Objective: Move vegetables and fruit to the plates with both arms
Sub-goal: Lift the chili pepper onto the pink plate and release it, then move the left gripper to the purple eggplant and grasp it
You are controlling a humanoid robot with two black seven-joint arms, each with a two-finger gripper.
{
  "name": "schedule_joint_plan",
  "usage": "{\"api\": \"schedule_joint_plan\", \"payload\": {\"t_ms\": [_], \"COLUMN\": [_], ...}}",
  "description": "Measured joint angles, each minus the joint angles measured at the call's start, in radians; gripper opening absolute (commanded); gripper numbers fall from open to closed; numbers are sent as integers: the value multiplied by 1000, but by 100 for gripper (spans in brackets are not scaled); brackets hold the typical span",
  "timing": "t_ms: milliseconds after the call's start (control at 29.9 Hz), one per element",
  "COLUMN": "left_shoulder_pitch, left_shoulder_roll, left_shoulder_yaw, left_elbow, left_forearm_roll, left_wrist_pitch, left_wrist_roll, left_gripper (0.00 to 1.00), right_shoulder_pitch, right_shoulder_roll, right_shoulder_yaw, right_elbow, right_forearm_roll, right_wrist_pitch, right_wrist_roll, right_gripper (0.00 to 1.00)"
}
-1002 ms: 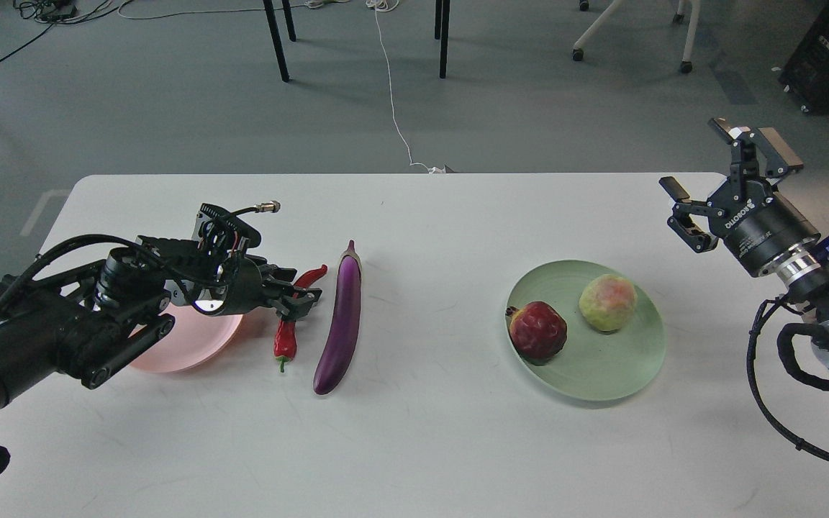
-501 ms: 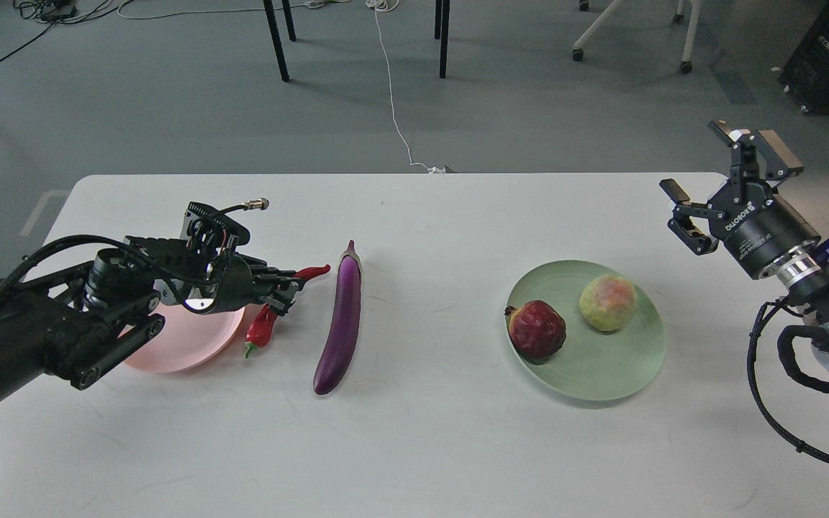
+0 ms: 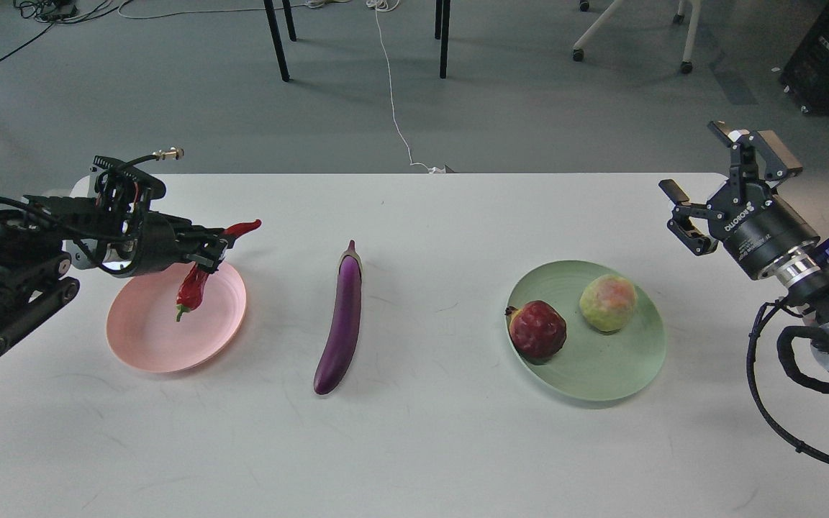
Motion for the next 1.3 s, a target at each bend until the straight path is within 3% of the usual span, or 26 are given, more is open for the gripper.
{"api": "schedule_joint_plan", "payload": {"t_ms": [134,267,468,701,902,1069,1303], "left_shoulder_pitch": [28,50,62,49,-14,-19,33], "left_shoulder_roll": [42,76,93,86,36,-96,-230], "left_shoulder_yaw": [17,18,17,-6,-14,-9,1], "left_elbow": [7,10,11,-24,-192,-251,-224], "left_forearm_roll": [-2,-3,-6,-21,-47,-51,-109], "left_wrist_pitch": [34,45,49,57,69,59,51], "left_wrist_roll": [-1,-1,1,2,15,82,163], "left_gripper": [26,61,76,82,86,86,86], "right_shoulder_pitch": [-8,-15,-17,-18,-21,-34,-57], "right_shoulder_roll": [0,-1,0,1,1,-1,-14], "right_shoulder_yaw": [0,0,4,8,8,10,25], "right_elbow": [6,13,17,18,18,17,25], "right_forearm_roll": [0,-1,-1,-2,-2,-2,-4], "right_wrist_pitch": [0,0,0,0,0,0,0], "right_wrist_roll": [0,0,0,0,0,0,0], "right_gripper": [98,98,98,98,98,98,98]}}
